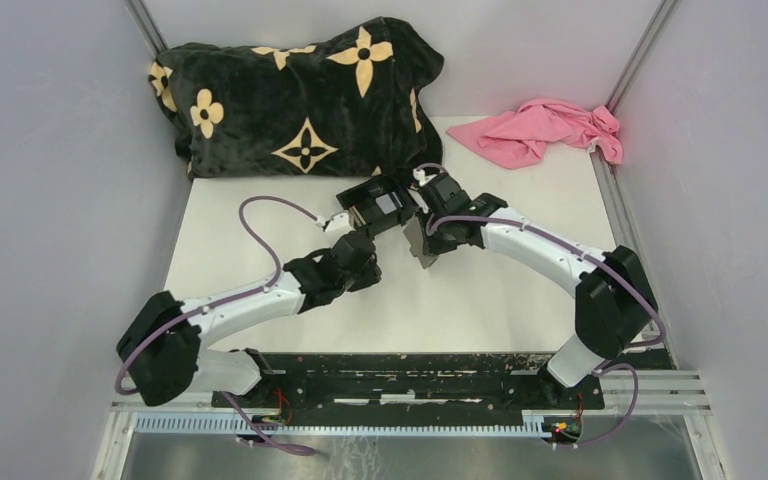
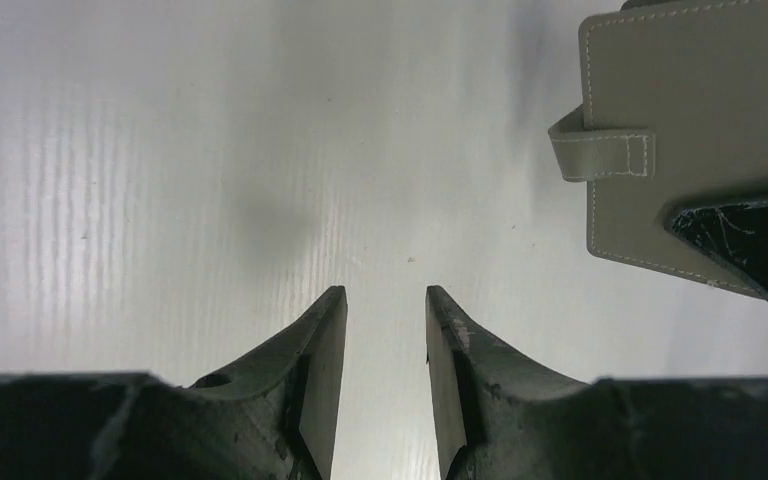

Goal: Put the credit cards into the card holder
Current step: Turn over the card holder at the center of the board.

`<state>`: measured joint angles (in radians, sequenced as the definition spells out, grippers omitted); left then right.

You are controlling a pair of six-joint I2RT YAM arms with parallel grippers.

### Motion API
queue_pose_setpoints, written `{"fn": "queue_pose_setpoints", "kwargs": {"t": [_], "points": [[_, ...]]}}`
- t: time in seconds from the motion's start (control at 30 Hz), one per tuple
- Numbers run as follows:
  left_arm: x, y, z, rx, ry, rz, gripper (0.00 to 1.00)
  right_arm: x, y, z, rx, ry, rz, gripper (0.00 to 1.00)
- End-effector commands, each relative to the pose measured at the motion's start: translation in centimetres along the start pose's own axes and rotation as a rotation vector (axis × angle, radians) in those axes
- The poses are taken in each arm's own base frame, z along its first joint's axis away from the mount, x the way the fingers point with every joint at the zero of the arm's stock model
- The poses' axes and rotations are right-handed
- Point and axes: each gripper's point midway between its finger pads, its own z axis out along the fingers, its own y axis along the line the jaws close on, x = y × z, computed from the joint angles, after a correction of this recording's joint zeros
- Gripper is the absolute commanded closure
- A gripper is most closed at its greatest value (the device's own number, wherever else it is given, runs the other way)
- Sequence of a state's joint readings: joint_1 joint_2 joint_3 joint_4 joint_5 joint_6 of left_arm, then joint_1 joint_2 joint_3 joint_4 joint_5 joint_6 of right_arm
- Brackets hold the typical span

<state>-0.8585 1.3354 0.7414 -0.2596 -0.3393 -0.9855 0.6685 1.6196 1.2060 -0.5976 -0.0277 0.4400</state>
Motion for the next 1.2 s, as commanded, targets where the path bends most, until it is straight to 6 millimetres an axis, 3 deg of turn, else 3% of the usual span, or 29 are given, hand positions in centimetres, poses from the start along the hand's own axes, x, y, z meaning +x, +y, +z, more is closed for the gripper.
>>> {"fn": "queue_pose_setpoints", "kwargs": {"t": [0.0,0.27,0.5,0.77,1.07,1.17], "points": [[-2.0,1.3,-1.9,-0.033,-0.086,-0.027,0.57,0.0,-2.0,-2.4,0.289,0.007,-0.213,0.99],[-0.6,5.2,-3.5,-0.067,-0.107,-0.118,0.58,2.0,-1.3,-0.9,0.593,0.041,-0.488,0.99],[-0.5,8.8,-5.2,-0.131,-0.163,-0.186,0.58,4.2,1.9,1.7,0.549,0.05,-0.52,0.97],[-0.8,9.5,-5.7,-0.142,-0.185,-0.204,0.58,6.9,6.3,3.3,0.412,0.106,-0.524,0.63],[-0.2,9.6,-5.3,-0.143,-0.167,-0.207,0.58,7.8,8.0,2.7,0.336,0.114,-0.481,0.51],[-0.3,9.3,-5.3,-0.141,-0.165,-0.201,0.59,7.3,8.6,2.0,0.308,0.094,-0.466,0.38]]}}
